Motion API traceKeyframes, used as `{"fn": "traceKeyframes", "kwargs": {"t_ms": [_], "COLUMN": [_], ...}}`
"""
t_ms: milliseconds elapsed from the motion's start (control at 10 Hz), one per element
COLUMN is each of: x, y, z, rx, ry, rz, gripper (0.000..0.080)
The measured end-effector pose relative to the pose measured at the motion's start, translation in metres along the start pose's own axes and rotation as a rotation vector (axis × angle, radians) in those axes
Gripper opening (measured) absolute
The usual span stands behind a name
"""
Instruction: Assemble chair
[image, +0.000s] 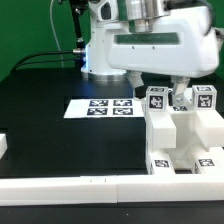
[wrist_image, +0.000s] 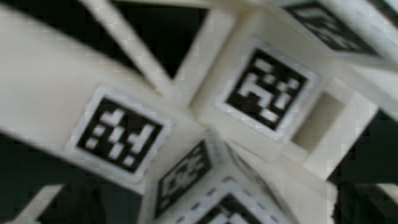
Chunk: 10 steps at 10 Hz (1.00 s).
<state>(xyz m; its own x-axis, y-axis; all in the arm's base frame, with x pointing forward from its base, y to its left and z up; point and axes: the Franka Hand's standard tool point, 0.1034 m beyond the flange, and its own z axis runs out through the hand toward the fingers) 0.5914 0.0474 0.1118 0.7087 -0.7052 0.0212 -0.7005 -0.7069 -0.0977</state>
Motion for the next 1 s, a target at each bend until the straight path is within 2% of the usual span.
{"fn": "traceKeyframes", "kwargs": {"t_ms": [100,200,300,400,500,600,700,1000], "x": [-0.0002,-0.0003,-0.0004,-0.0004,-0.0005,-0.0007,-0.0006,0.0005], "y": [-0.0011,-0.0017,-0.0018,-0.0018,-0.0019,-0.0020,-0.0020,-0.0011], "z": [-0.0006,-0.0004,-0.0003,-0.0002,-0.0002,-0.0001,-0.0002,-0.0006], "rx": [-0.029,-0.031,-0.027,-0.027,-0.026,-0.025,-0.024,-0.015], "ry": [0.019,0.022,0.021,0.021,0.020,0.021,0.022,0.017], "rz": [-0.209,-0.320,-0.260,-0.264,-0.249,-0.173,-0.098,0.284], "gripper": [0.0649,0.0649,0.0649,0.0517,0.0517,0.0336,0.0279,0.0279]}}
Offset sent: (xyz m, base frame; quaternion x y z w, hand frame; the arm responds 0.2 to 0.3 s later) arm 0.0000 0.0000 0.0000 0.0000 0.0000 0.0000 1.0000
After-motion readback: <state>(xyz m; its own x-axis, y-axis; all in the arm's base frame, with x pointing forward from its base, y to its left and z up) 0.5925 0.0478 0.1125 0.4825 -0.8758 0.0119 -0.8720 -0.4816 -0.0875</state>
